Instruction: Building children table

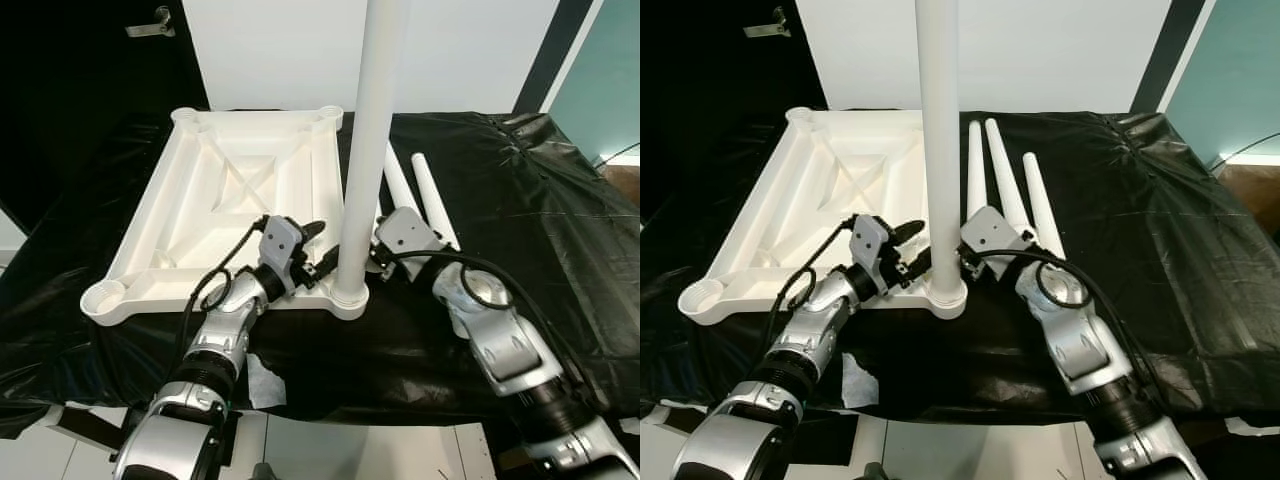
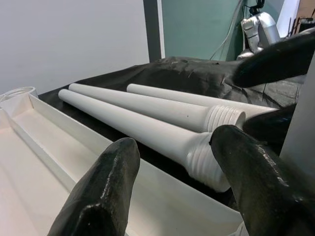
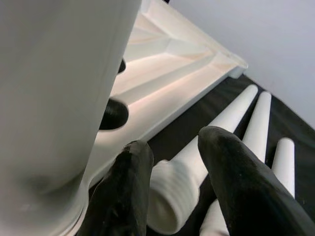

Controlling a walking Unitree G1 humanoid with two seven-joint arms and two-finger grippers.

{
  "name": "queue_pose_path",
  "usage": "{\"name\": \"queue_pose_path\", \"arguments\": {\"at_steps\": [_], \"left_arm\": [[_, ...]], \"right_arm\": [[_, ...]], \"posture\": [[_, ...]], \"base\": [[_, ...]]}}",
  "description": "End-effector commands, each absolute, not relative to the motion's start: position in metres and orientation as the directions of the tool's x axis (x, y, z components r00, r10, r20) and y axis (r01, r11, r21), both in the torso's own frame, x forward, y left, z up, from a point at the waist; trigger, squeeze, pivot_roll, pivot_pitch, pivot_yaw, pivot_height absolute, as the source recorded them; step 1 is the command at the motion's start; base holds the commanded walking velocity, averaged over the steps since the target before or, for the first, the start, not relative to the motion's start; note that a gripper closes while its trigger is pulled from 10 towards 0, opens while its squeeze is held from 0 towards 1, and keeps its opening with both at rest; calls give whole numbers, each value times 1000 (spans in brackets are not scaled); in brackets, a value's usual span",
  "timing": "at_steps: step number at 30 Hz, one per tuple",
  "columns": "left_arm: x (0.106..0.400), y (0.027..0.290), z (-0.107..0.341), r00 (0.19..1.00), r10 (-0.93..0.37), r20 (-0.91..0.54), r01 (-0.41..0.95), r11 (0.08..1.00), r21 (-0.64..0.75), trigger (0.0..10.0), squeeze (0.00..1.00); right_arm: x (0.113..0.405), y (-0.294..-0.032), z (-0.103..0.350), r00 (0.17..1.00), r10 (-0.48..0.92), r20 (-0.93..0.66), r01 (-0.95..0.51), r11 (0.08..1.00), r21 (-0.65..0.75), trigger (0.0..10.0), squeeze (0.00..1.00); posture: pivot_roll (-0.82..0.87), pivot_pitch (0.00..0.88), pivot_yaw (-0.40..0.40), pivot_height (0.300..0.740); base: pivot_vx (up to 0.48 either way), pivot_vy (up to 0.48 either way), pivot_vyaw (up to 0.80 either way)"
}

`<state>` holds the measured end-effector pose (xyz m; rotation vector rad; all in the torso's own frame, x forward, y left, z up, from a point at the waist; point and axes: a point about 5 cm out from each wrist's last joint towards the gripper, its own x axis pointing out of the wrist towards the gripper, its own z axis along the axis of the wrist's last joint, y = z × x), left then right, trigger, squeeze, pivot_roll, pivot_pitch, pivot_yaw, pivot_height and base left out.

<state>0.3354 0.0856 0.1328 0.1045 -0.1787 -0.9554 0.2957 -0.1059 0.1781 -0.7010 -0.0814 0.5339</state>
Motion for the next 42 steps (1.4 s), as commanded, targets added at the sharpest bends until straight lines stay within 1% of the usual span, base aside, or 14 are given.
{"name": "queue_pose_path", "arguments": {"at_steps": [1, 10, 12, 13, 15, 16, 18, 19, 30, 35, 36, 39, 40, 42], "left_arm": [[329, 75, 132, 412, -909, 58, 890, 415, 190, 10000, 0], [328, 75, 130, 409, -911, 51, 893, 411, 186, 10000, 0], [328, 74, 130, 408, -912, 49, 893, 410, 184, 10000, 0], [328, 74, 130, 408, -912, 49, 893, 410, 184, 10000, 0], [328, 73, 130, 408, -912, 46, 893, 409, 185, 10000, 0], [328, 73, 130, 408, -912, 46, 893, 409, 185, 10000, 0], [329, 72, 131, 413, -910, 50, 891, 414, 188, 10000, 0], [329, 74, 131, 419, -906, 52, 887, 421, 189, 10000, 0], [326, 79, 127, 447, -893, 51, 874, 448, 186, 10000, 0], [327, 79, 127, 452, -890, 55, 871, 454, 188, 10000, 0], [327, 79, 127, 452, -890, 55, 871, 454, 188, 10000, 0], [327, 79, 128, 451, -891, 56, 871, 453, 191, 10000, 0], [328, 78, 128, 451, -891, 56, 871, 453, 192, 10000, 0], [328, 79, 129, 451, -891, 56, 871, 453, 193, 10000, 0]], "right_arm": [[293, -110, 178, 868, 483, -118, -443, 642, -626, 10000, 0], [295, -120, 174, 905, 409, -113, -395, 713, -579, 10000, 0], [302, -120, 164, 904, 398, -154, -388, 616, -685, 10000, 0], [302, -120, 164, 904, 398, -154, -388, 616, -685, 10000, 0], [311, -113, 150, 882, 411, -231, -423, 470, -775, 10000, 0], [311, -113, 150, 882, 411, -231, -423, 470, -775, 10000, 0], [318, -105, 142, 851, 433, -296, -469, 374, -800, 10000, 0], [321, -101, 142, 842, 441, -310, -481, 357, -801, 10000, 0], [332, -100, 130, 828, 425, -365, -507, 294, -810, 10000, 0], [338, -102, 128, 845, 413, -340, -480, 304, -823, 10000, 0], [340, -102, 125, 851, 406, -334, -470, 302, -830, 9569, 0], [342, -101, 120, 853, 406, -329, -461, 290, -838, 10000, 0], [342, -100, 119, 853, 407, -326, -459, 289, -840, 6784, 0], [343, -99, 118, 855, 408, -321, -456, 292, -841, 6784, 0]], "posture": [[-95, 0, 30, 740], [-97, 0, 37, 740], [-99, 0, 39, 740], [-99, 0, 39, 740], [-84, 0, 37, 740], [-84, 0, 37, 740], [-74, 0, 32, 740], [-67, 0, 27, 740], [-39, 0, 7, 740], [-38, 0, 4, 740], [-38, 0, 4, 740], [-37, 0, 6, 740], [-38, 0, 7, 740], [-39, 0, 7, 740]], "base": [[0, 0, 0], [0, 0, 0], [0, 0, 0], [0, 0, 0], [0, 0, 0], [0, 0, 0], [0, 0, 0], [0, 0, 0], [0, 0, 0], [0, 0, 0], [0, 0, 0], [0, 0, 0], [0, 0, 0], [0, 0, 0]]}}
